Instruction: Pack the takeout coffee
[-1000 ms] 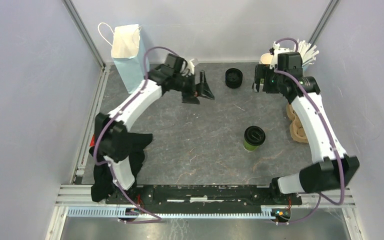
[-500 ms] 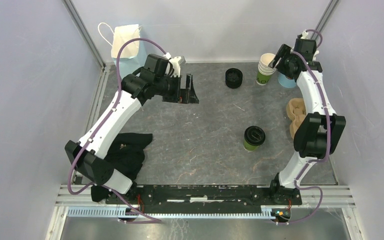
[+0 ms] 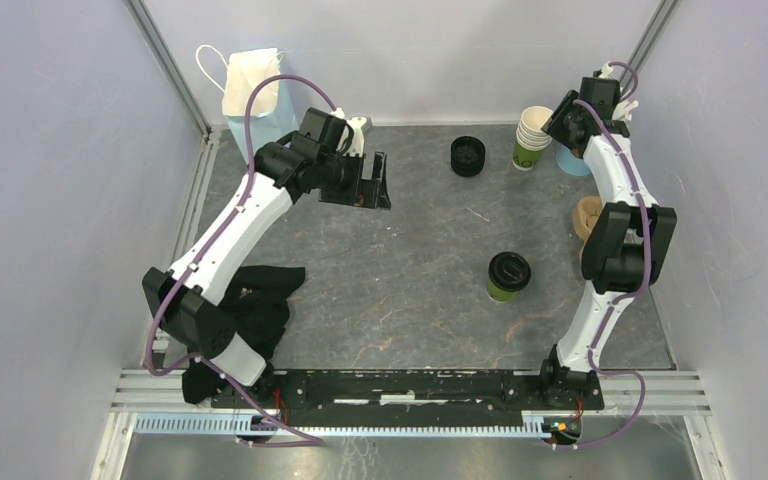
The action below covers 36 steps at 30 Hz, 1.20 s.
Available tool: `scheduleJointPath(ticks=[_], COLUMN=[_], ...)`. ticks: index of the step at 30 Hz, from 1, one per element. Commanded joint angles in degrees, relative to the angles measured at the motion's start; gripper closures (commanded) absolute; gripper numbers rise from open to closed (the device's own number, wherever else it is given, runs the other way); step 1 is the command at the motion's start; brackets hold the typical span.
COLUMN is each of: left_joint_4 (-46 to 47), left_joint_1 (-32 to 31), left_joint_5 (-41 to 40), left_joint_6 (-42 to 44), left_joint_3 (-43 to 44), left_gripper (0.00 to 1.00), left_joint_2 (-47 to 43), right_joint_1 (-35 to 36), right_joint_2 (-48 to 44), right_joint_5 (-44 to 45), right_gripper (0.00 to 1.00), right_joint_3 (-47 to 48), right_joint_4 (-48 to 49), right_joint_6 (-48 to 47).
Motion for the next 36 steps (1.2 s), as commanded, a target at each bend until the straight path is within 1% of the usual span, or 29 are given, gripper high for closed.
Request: scheduleJointPath(ticks=[1,4,15,18,22,24,29,36], left_joint_4=[-0.78,-0.99,-1.35,-1.33,-1.39,-1.40,-1.31,-1.26], left_joint_1=[0.16,0.14,0.24,0.50,0.89,1.03,1.32,1.57], left_joint_5=[-1.72,-2.11,-2.43,-2.47,-2.36,-2.37,-2.21,-2.03], left_joint_6=[2.86,2.91,3.29,3.33,3.33,3.39,3.39,3.29], left_joint_3=[3.74,4.25,6.01,6.27,6.55,6.59,6.59,6.40], left_gripper=[0.00,0.00,0.00,0.00,0.00,0.00,0.00,0.00], left_joint_2=[1.25,1.71,3.77,4.06,4.22,4.25,4.31,4.14], right_joint_1=[-0.68,-1.00,-1.08,-1.09,-1.07,-1.08,-1.12,-1.12], right_joint_2=[2.16,3.44,8.62,8.80,8.99,9.27,10.50,10.83], right_joint_5=[2.42,2.12,2.37,2.80,3.10,2.93,3.23,3.98], right_gripper=[0.56,0.56,0.64,0.64,0.59,0.59,0.70,0.88], right_joint_3=[5.14,5.67,11.08,11.09,11.18,11.20,12.13,13.46], right_joint_4=[3.34,4.46,4.36,4.43,4.32,4.42,4.26,2.64], right_joint_6=[0.87,1.23,1.57,1.74,1.56,1.32,1.21,1.43])
